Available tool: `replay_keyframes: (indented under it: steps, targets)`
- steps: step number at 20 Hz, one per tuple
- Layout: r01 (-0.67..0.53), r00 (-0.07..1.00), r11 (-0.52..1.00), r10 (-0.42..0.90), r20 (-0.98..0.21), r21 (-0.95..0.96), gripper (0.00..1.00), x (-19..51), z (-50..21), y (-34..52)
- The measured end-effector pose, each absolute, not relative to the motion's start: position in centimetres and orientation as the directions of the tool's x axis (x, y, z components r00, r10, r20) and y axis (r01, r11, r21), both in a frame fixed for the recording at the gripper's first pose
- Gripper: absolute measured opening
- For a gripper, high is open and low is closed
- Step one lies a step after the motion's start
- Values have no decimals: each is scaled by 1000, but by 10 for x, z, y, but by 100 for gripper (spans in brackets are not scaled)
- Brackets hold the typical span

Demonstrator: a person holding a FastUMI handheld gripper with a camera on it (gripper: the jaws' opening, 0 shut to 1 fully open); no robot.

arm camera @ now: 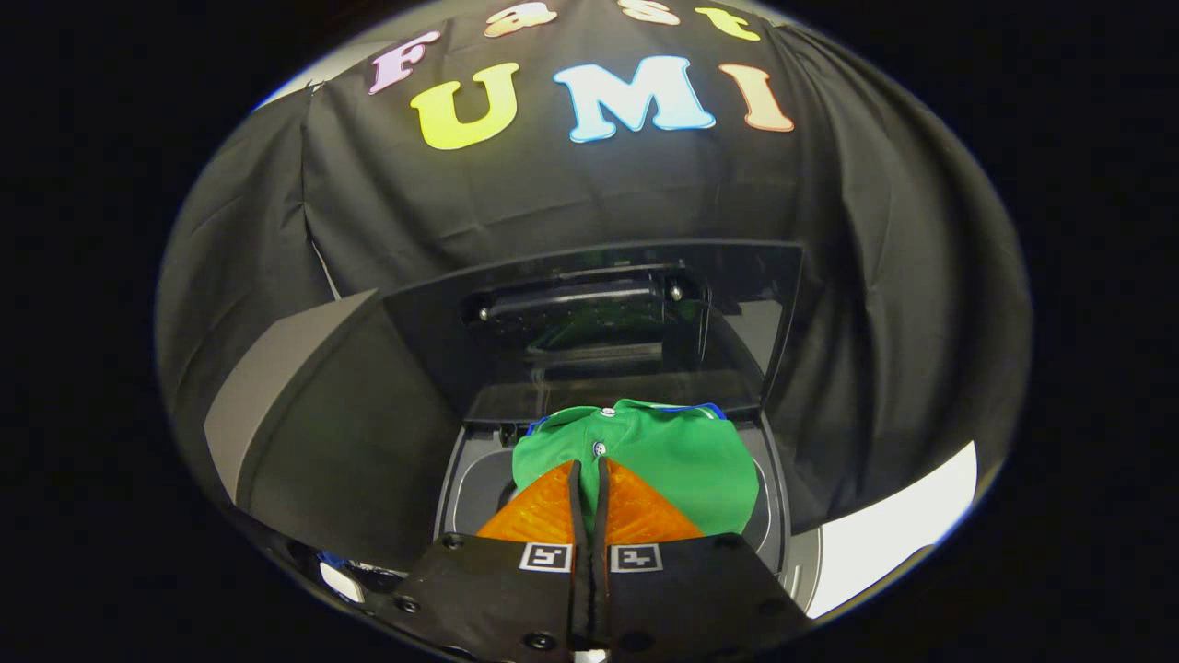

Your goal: Put the clothes into the washing machine and then close the washing machine lid.

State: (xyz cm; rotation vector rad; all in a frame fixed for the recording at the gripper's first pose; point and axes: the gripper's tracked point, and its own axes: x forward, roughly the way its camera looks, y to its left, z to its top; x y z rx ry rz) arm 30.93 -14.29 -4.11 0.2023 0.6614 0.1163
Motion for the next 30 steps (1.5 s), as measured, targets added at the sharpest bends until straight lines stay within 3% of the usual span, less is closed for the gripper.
replay_keyframes:
  steps: [28,30]
  targets:
    - [-33,672,979,169,-721,199,2,342,-130,-134]
    - [-45,649,972,202,-734,229,34,341,-137,-127]
